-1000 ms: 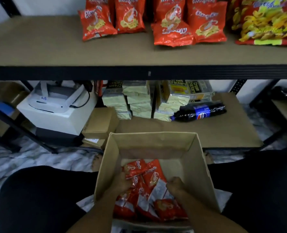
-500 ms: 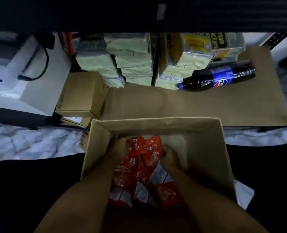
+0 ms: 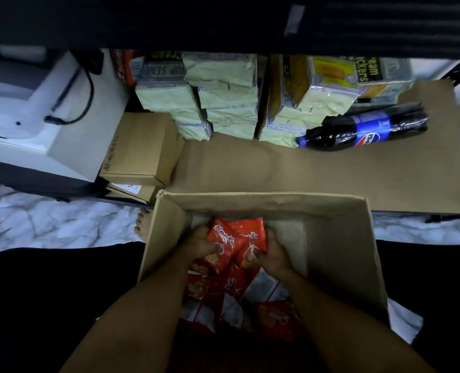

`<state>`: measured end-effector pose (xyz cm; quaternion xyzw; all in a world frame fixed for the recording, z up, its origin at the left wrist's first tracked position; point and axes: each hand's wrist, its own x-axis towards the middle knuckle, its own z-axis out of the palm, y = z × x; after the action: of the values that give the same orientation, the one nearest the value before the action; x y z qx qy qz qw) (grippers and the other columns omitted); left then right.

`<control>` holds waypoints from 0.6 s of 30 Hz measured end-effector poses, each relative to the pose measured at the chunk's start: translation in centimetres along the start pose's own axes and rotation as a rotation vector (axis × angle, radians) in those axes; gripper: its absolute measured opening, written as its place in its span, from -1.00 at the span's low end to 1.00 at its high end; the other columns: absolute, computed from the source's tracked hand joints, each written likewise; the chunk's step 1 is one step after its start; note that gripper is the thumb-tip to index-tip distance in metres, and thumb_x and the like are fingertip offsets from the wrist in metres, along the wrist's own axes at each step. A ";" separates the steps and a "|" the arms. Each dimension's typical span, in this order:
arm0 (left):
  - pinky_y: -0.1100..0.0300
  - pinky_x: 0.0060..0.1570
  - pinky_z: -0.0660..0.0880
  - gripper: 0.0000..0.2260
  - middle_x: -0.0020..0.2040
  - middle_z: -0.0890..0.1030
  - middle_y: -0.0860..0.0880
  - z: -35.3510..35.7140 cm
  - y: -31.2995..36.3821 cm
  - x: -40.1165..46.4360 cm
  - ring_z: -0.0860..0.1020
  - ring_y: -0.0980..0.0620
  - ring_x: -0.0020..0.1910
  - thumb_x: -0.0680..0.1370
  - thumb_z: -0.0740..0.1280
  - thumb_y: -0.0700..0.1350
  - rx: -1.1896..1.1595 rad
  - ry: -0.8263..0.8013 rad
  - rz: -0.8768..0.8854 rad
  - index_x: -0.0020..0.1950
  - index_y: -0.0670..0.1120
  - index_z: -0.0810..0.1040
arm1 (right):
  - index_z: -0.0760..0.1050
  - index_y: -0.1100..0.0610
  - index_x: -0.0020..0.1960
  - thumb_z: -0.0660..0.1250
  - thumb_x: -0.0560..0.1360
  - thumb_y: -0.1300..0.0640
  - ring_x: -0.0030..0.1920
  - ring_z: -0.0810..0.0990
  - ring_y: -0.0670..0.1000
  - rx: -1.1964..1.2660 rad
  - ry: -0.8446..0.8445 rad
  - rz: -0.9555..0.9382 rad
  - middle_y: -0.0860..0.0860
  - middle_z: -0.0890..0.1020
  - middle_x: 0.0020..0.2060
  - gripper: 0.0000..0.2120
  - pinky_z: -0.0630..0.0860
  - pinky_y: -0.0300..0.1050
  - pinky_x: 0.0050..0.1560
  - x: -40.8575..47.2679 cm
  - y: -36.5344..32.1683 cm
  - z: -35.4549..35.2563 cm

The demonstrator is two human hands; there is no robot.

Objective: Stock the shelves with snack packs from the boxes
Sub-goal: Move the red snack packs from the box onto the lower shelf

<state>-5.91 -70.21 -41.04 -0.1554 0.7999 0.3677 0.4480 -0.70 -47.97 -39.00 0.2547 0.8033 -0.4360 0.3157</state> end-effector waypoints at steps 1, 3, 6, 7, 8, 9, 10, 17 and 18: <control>0.10 0.10 0.54 -0.36 0.12 0.61 0.02 0.2 0.2 -0.8 0.60 -0.01 0.08 0.17 0.60 0.01 -0.071 0.002 0.017 0.21 -0.03 0.52 | 0.14 -0.08 0.51 0.37 0.51 0.08 0.24 0.54 0.17 0.021 0.037 -0.014 0.07 0.55 0.27 -0.34 0.49 0.14 0.24 -0.2 0.4 0.0; -0.07 0.15 0.55 -0.33 0.11 0.65 -0.06 0.9 -0.9 -1.5 0.63 -0.10 0.08 0.11 0.58 0.07 -0.238 0.034 0.047 0.18 -0.07 0.55 | 0.15 0.00 0.53 0.34 0.54 0.17 0.23 0.55 0.19 0.071 0.086 -0.049 0.11 0.56 0.26 -0.37 0.50 0.14 0.22 -1.0 0.7 -0.3; -0.09 0.20 0.51 -0.22 0.17 0.60 -0.07 0.5 -0.5 -3.6 0.59 -0.08 0.13 0.19 0.63 0.01 -0.372 0.132 0.103 0.33 -0.11 0.41 | 0.06 -0.01 0.57 0.30 0.56 0.25 0.15 0.56 0.12 0.148 0.102 -0.127 0.02 0.55 0.16 -0.32 0.52 0.09 0.19 -2.2 -0.8 -1.4; -0.03 0.22 0.48 -0.20 0.22 0.54 -0.07 0.2 0.1 -4.4 0.55 -0.06 0.16 0.26 0.62 -0.09 -0.354 0.149 0.127 0.40 -0.13 0.31 | 0.04 -0.03 0.58 0.30 0.56 0.27 0.13 0.56 0.09 0.164 0.108 -0.154 -0.01 0.52 0.14 -0.29 0.52 0.04 0.17 -2.7 -1.4 -1.8; 0.00 0.24 0.46 -0.16 0.27 0.48 -0.09 -0.1 0.7 -5.1 0.50 -0.04 0.21 0.30 0.61 -0.15 -0.339 0.147 0.150 0.45 -0.12 0.20 | 0.03 -0.05 0.58 0.29 0.56 0.27 0.12 0.55 0.07 0.174 0.113 -0.176 -0.02 0.51 0.14 -0.29 0.51 -0.01 0.15 -3.1 -1.8 -2.3; -0.03 0.29 0.43 -0.07 0.34 0.41 -0.09 -0.2 1.2 -5.9 0.45 -0.04 0.28 0.30 0.61 -0.11 -0.329 0.147 0.186 0.50 -0.06 0.10 | 0.04 -0.05 0.58 0.28 0.56 0.28 0.12 0.55 0.05 0.180 0.108 -0.202 -0.02 0.51 0.14 -0.29 0.49 -0.06 0.14 -3.7 -2.0 -2.6; -0.07 0.33 0.40 0.02 0.42 0.34 -0.08 -0.1 1.3 -6.2 0.40 -0.05 0.35 0.26 0.61 0.01 -0.304 0.163 0.212 0.53 0.04 0.02 | 0.04 -0.06 0.58 0.28 0.56 0.28 0.12 0.55 0.04 0.174 0.098 -0.219 -0.02 0.52 0.15 -0.29 0.49 -0.09 0.12 -4.4 -1.9 -2.8; -0.01 0.22 0.50 -0.36 0.33 0.46 -0.16 1.3 3.6 -12.5 0.50 -0.09 0.23 0.46 0.46 -0.21 -0.254 0.258 0.426 0.23 0.47 0.32 | 0.32 -0.22 0.40 0.21 0.50 0.44 0.05 0.58 0.02 0.197 0.145 -0.346 -0.03 0.58 0.15 -0.33 0.52 -0.18 0.06 -9.9 -1.9 -3.3; 0.04 0.14 0.54 -0.39 0.29 0.49 -0.18 1.2 3.8 -13.5 0.54 -0.06 0.16 0.47 0.45 -0.26 -0.279 0.268 0.450 0.19 0.42 0.38 | 0.41 -0.18 0.33 0.20 0.46 0.48 0.00 0.60 0.07 0.199 0.178 -0.373 -0.01 0.60 0.11 -0.34 0.53 -0.13 0.03 -10.5 -2.2 -3.3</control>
<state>0.09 -67.83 -28.56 -0.0814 0.8081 0.5404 0.2198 3.87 -47.66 -28.80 0.1691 0.8142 -0.5397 0.1311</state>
